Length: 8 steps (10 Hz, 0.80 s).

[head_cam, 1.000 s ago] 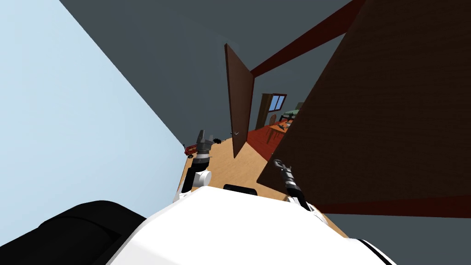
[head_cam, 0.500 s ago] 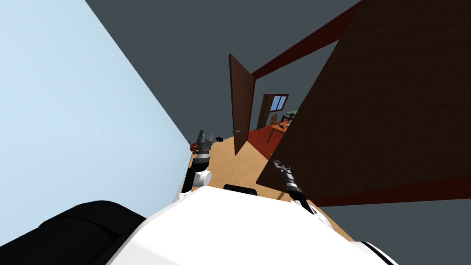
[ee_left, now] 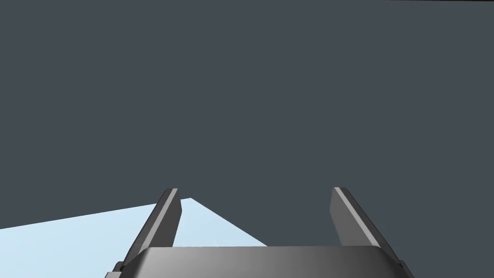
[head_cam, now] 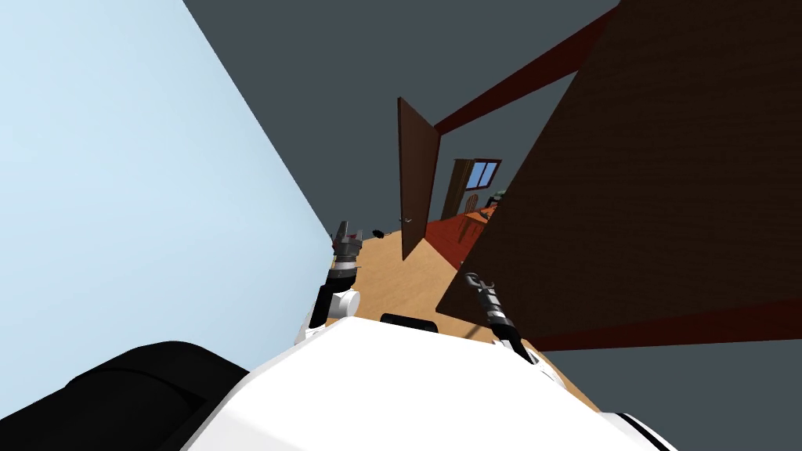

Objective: Pull the door open

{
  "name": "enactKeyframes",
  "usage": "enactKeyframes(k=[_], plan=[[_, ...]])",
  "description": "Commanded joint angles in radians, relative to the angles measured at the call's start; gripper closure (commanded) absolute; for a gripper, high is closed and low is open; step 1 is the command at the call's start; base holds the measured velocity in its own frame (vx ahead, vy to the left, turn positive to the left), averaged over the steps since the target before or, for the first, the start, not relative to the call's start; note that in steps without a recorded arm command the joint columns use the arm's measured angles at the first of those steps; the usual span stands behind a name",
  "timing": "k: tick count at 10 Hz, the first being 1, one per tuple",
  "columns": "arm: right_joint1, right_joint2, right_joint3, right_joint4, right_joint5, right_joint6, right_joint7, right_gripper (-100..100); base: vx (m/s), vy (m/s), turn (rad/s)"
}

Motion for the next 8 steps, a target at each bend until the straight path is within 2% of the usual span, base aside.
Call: enactKeyframes(k=[1, 8], plan=[[-0.004, 0.007, 0.003, 0.007, 0.002, -0.001, 0.002, 100, -0.23, -0.07, 0.209], [-0.008, 0.02, -0.002, -0.016, 0.0, 0.02, 0.021, 100, -0.21, -0.079, 0.189]])
